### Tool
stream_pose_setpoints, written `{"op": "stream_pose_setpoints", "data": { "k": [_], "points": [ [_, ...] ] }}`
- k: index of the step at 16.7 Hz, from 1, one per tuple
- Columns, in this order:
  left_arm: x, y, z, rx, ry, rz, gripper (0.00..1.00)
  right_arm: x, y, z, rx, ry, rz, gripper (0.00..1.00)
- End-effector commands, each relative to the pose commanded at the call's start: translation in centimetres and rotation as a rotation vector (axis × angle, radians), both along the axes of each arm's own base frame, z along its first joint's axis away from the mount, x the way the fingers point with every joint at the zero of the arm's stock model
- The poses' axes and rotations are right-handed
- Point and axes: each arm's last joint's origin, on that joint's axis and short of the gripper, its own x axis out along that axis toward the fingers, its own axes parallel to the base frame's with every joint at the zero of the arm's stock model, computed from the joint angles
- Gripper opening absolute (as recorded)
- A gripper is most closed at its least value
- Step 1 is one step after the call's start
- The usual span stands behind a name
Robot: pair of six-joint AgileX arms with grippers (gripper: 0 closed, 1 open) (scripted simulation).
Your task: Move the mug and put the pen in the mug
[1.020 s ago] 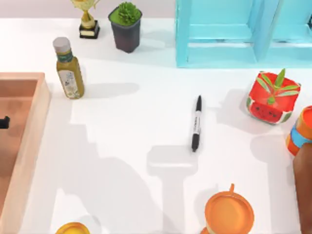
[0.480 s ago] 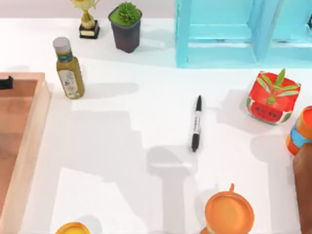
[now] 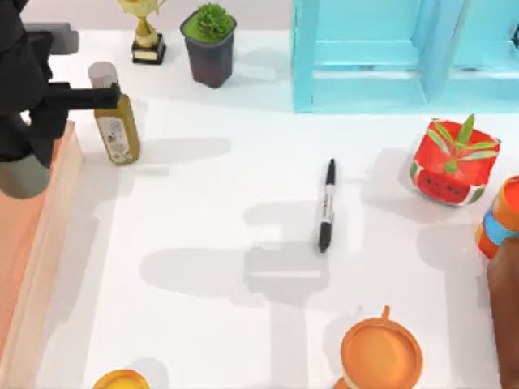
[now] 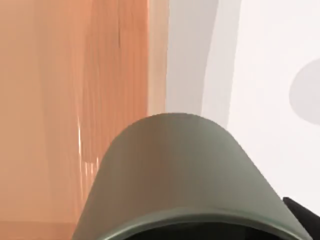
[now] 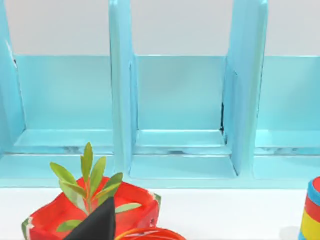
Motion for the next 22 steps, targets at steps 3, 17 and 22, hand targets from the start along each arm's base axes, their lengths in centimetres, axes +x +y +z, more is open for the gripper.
{"op": "stream_pose_setpoints", "data": {
  "k": [3, 17, 22],
  "points": [
    [-1.1, -1.7, 1.0, 0.001, 0.018, -0.031, 0.0, 0.0, 0.0, 0.0, 0.0, 0.0, 0.0, 1.0],
    [1.2, -9.4, -7.5, -0.044, 0.003, -0.027, 0.0, 0.0, 0.0, 0.0, 0.0, 0.0, 0.0, 1.0],
    [1.3, -9.7, -7.8, -0.045, 0.005, -0.025, 0.0, 0.0, 0.0, 0.0, 0.0, 0.0, 0.0, 1.0]
  ]
}}
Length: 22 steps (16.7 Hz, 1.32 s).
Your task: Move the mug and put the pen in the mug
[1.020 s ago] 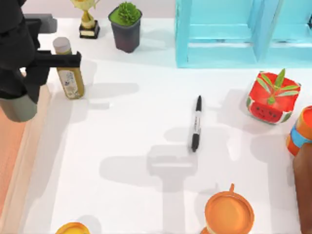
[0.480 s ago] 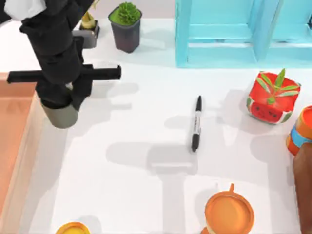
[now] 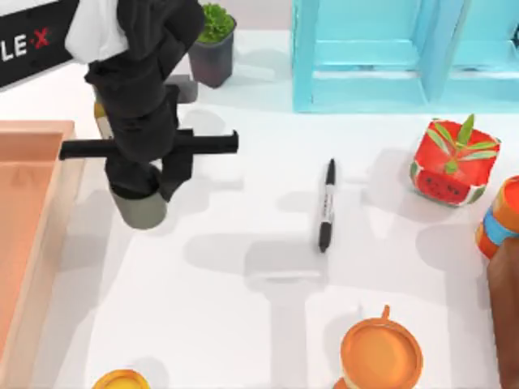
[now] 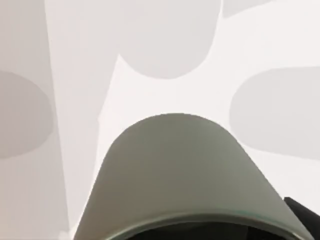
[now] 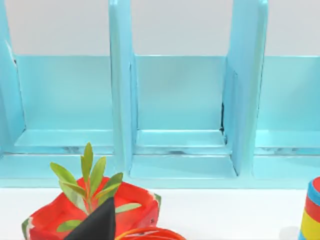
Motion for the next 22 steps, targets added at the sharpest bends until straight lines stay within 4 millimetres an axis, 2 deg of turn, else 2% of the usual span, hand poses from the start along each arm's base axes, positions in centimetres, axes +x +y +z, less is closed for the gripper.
{"op": "stream_pose_setpoints", "data": {
  "k": [2, 8, 12, 22],
  "points": [
    [0.0, 0.1, -0.5, 0.002, 0.002, 0.0, 0.0, 0.0, 0.0, 0.0, 0.0, 0.0, 0.0, 1.0],
    [0.0, 0.3, -4.4, 0.0, -0.001, -0.002, 0.0, 0.0, 0.0, 0.0, 0.0, 0.0, 0.0, 1.0],
    [0.0, 0.3, -4.6, 0.0, 0.001, -0.003, 0.0, 0.0, 0.0, 0.0, 0.0, 0.0, 0.0, 1.0],
    [0.0, 0.3, -4.6, 0.0, 0.001, -0.003, 0.75, 0.0, 0.0, 0.0, 0.0, 0.0, 0.0, 1.0]
  ]
}}
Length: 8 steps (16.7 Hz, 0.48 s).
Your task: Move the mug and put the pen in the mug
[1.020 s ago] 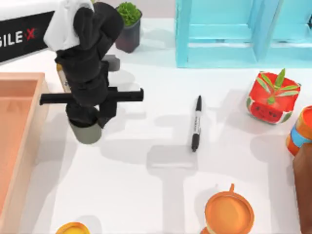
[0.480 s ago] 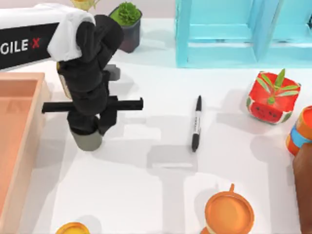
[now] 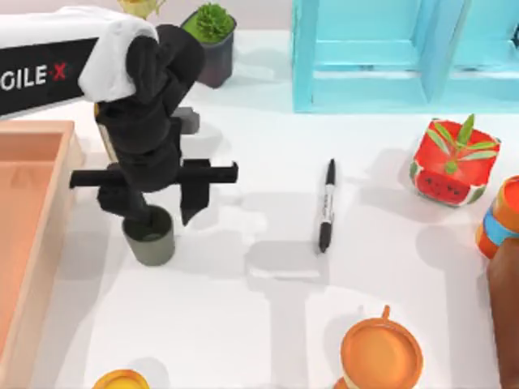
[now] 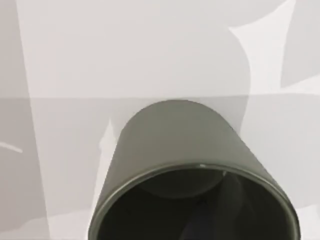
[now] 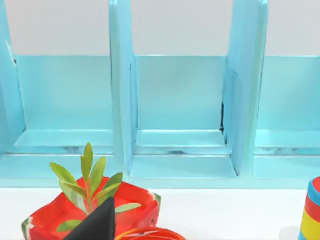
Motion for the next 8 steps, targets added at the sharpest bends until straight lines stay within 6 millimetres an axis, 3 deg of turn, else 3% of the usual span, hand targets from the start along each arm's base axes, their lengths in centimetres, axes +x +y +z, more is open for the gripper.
{"op": "stream_pose_setpoints", "data": {
  "k": [3, 8],
  "points": [
    [0.0, 0.0, 0.0, 0.0, 0.0, 0.0, 0.98, 0.0, 0.0, 0.0, 0.0, 0.0, 0.0, 1.0],
    [0.0, 0.0, 0.0, 0.0, 0.0, 0.0, 1.0, 0.0, 0.0, 0.0, 0.0, 0.0, 0.0, 1.0]
  ]
}}
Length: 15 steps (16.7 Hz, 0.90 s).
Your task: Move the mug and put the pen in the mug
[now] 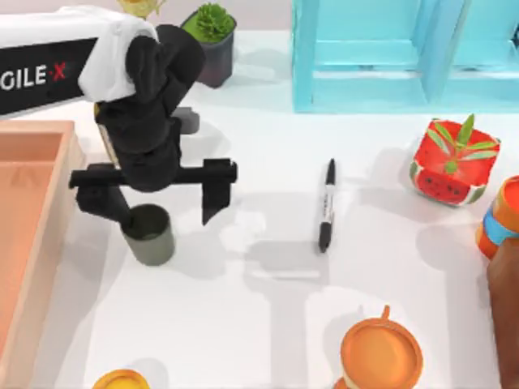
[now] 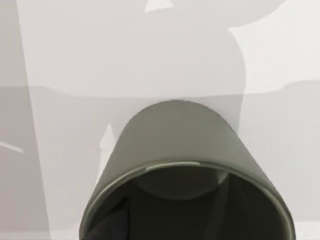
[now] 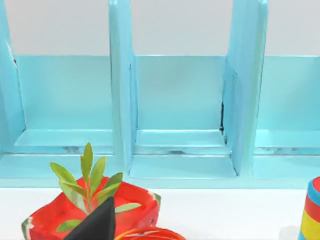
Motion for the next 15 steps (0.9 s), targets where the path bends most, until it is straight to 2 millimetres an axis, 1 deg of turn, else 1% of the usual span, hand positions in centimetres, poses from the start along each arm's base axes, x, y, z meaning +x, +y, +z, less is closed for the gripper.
{"op": "stream_pose_setpoints", "data": {
  "k": [5, 7, 8, 10, 12, 15],
  "points": [
    [0.0, -0.1, 0.1, 0.0, 0.0, -0.001, 1.0, 0.0, 0.0, 0.0, 0.0, 0.0, 0.0, 1.0],
    [0.3, -0.1, 0.8, 0.001, 0.004, 0.006, 1.0, 0.0, 0.0, 0.0, 0.0, 0.0, 0.0, 1.0],
    [0.5, -0.2, 1.5, 0.002, 0.006, 0.01, 1.0, 0.0, 0.0, 0.0, 0.0, 0.0, 0.0, 1.0],
    [1.0, -0.4, 3.8, 0.003, 0.009, 0.011, 1.0, 0.0, 0.0, 0.0, 0.0, 0.0, 0.0, 1.0],
    [1.2, -0.6, 6.8, 0.005, 0.014, 0.007, 1.0, 0.0, 0.0, 0.0, 0.0, 0.0, 0.0, 1.0],
    [0.8, -0.5, 11.3, 0.005, 0.016, 0.001, 1.0, 0.0, 0.0, 0.0, 0.0, 0.0, 0.0, 1.0]
  ]
}}
